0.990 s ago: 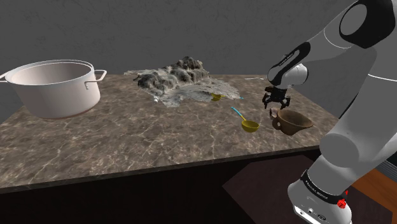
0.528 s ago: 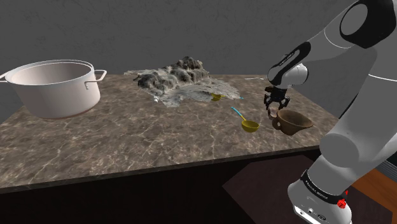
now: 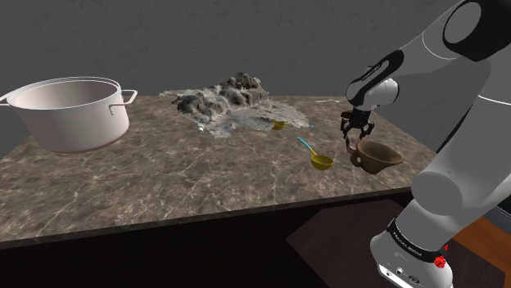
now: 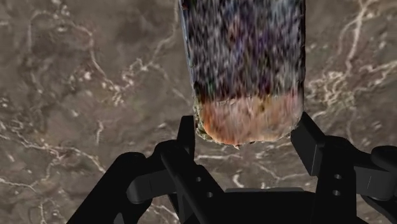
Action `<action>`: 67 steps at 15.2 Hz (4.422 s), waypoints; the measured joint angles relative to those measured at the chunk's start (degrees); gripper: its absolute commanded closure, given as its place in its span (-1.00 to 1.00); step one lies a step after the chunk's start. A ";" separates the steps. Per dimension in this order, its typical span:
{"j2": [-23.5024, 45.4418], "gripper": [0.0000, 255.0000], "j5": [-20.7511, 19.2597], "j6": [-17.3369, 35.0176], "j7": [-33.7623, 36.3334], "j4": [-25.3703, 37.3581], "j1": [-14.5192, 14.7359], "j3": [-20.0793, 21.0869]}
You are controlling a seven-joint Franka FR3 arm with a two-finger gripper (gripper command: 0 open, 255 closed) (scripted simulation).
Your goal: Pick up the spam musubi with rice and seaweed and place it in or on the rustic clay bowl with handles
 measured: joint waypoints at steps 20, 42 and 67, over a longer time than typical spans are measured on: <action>-10.68 1.00 -4.05 -15.13 2.07 4.96 0.58 -0.17; -8.74 -1.00 -1.91 -24.38 21.28 9.81 -0.21 0.52; 2.24 1.00 6.70 -15.79 42.23 4.82 -0.79 0.09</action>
